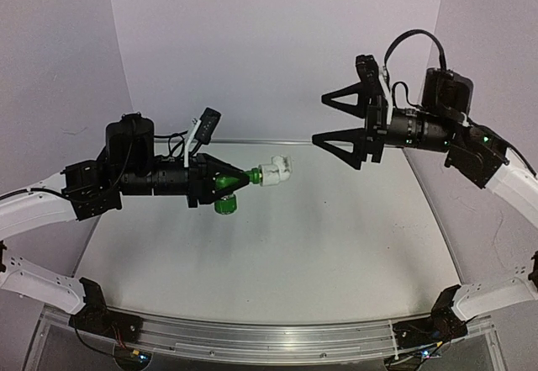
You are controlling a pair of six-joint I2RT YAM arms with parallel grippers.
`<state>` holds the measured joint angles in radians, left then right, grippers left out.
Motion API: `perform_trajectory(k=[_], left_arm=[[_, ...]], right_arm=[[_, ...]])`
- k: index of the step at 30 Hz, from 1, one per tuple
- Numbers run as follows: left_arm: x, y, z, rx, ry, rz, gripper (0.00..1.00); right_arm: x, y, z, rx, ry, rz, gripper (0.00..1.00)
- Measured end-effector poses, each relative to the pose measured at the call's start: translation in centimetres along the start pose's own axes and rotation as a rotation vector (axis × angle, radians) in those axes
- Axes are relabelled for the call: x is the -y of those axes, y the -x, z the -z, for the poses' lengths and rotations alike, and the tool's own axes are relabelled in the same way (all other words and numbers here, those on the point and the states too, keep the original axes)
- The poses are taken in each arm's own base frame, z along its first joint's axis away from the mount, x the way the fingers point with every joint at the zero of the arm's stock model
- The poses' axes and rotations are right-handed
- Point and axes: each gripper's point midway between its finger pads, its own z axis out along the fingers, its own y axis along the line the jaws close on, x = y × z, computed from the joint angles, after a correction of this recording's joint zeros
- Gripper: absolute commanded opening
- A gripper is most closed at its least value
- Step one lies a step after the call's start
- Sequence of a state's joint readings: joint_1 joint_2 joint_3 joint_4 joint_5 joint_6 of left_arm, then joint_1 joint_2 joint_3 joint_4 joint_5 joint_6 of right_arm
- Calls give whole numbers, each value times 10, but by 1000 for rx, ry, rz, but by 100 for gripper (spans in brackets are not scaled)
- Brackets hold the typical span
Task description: Install the water faucets
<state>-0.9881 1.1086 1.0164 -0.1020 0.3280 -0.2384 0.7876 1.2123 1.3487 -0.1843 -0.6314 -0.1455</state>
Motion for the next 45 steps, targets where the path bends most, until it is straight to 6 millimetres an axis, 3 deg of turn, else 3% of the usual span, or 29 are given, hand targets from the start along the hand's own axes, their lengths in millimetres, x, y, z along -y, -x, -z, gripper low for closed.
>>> perform_trajectory(k=[2,4,7,15,21,24,31,36,41,45], left_arm=[[5,3,-3,10,-36,94,0],[5,3,-3,10,-41,106,0],[10,9,-4,26,-79,182,0],[31,42,1,108,-265,353,0],[39,32,-12,19,-354,432,0],[42,26,-19,-27,-386,460,0],[49,22,-24,-84,-442,484,0],[50,25,-22,-69,-443,444,0],[50,32,-15,-9,-407,333,0],[50,31,-14,8,-383,247,0]], right_arm=[[1,14,13,28,-50,259,94],[1,14,13,28,-55,295,95],[-2,11,14,26,-65,482,94],[-45,-30,9,11,26,1019,92],[-50,-52,0,22,16,1305,89],[-48,-55,-4,25,-4,1400,82],[-43,-45,-10,48,-57,1538,44],[-42,-48,-11,37,-55,1495,24],[-45,-46,-12,46,-50,1364,21],[-47,-48,-13,32,-15,1224,25]])
